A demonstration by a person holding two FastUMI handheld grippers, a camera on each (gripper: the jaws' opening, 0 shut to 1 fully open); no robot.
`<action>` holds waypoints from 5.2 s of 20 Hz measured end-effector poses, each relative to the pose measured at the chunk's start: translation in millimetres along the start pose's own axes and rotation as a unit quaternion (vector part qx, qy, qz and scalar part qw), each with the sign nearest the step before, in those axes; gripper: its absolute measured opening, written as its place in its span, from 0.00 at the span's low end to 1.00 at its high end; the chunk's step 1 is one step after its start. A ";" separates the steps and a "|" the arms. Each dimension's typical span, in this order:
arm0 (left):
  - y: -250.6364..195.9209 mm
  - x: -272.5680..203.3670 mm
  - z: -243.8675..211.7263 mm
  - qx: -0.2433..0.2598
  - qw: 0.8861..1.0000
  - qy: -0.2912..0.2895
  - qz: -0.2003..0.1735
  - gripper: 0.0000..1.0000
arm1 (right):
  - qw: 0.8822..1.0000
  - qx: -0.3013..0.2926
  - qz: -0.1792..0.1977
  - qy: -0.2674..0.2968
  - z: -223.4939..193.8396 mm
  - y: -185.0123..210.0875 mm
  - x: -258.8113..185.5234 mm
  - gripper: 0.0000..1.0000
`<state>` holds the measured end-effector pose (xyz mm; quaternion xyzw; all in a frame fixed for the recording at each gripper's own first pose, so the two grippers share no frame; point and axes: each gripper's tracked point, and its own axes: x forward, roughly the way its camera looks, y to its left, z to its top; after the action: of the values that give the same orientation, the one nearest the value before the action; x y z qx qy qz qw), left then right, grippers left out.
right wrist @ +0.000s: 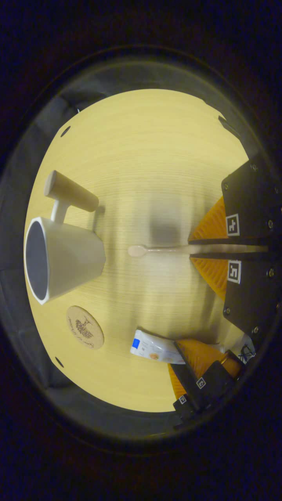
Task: Put the toothbrush and toothpaste on the desktop into the cup, then pick up the cup and place it on the coaster on the desktop.
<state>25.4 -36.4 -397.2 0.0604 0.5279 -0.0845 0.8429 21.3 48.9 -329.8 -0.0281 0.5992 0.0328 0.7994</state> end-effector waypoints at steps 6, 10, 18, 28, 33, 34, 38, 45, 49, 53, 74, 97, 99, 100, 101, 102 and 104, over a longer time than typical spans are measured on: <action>1.6 -0.7 1.1 -0.010 1.000 -0.009 -0.008 0.27 | 1.000 0.016 0.019 -0.008 -1.1 -2.1 -0.8 0.09; 6.0 -12.5 2.2 -0.016 1.000 -0.021 -0.006 0.26 | 0.999 0.029 0.034 -0.024 2.5 -11.2 -10.2 0.08; 14.8 -34.1 11.3 -0.033 0.998 -0.047 -0.001 0.26 | 0.992 0.032 0.065 -0.102 22.6 -20.0 -56.9 0.07; 32.3 -58.9 18.6 -0.070 0.995 -0.077 0.002 0.26 | 0.972 0.040 0.114 -0.200 71.9 -7.1 -119.4 0.07; 35.4 -71.1 25.2 -0.084 0.992 -0.092 -0.004 0.27 | 0.955 0.063 0.128 -0.258 112.6 -7.2 -148.6 0.07; 36.2 -73.6 27.1 -0.085 0.992 -0.096 -0.005 0.27 | 0.952 0.068 0.126 -0.269 121.2 -9.4 -150.5 0.07; 42.1 -91.6 35.7 -0.088 0.990 -0.110 -0.005 0.27 | 0.948 0.086 0.112 -0.284 148.4 -16.5 -141.0 0.07; 43.8 -107.8 46.2 -0.087 0.989 -0.121 -0.005 0.26 | 0.960 0.077 0.100 -0.251 161.9 -12.9 -97.5 0.07; 41.3 -112.0 57.7 -0.084 0.987 -0.135 -0.011 0.26 | 0.967 0.065 0.091 -0.228 160.7 -10.1 -80.9 0.07; 39.8 -119.9 70.7 -0.085 0.985 -0.152 -0.014 0.26 | 0.971 0.060 0.088 -0.212 156.8 -9.2 -74.8 0.07; 32.1 -132.1 197.3 -0.084 0.954 -0.278 -0.069 0.26 | 0.952 0.121 0.121 -0.255 146.9 -45.0 -128.8 0.19; -77.2 -91.1 348.6 -0.039 0.910 -0.374 -0.174 0.25 | 0.946 0.229 0.065 -0.220 93.3 -193.6 -102.8 0.18; -84.3 -80.2 345.0 -0.038 0.912 -0.369 -0.172 0.25 | 0.946 0.236 0.062 -0.212 88.3 -202.9 -99.7 0.19; -87.5 -73.7 342.0 -0.039 0.914 -0.365 -0.173 0.25 | 0.947 0.238 0.060 -0.209 85.3 -207.3 -96.5 0.18; -90.7 -67.2 338.6 -0.039 0.917 -0.359 -0.171 0.25 | 0.947 0.240 0.057 -0.206 82.6 -211.9 -95.0 0.18; -93.1 -60.5 332.7 -0.038 0.921 -0.350 -0.168 0.25 | 0.948 0.241 0.055 -0.203 80.1 -213.8 -93.0 0.19; -96.9 -49.7 321.9 -0.034 0.927 -0.337 -0.159 0.25 | 0.949 0.242 0.053 -0.197 77.8 -218.6 -90.4 0.18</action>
<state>267.3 -188.9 -213.5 -0.0847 0.2183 -0.2152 0.9481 89.3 -164.0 -220.0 0.2048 0.4202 -0.0664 0.8815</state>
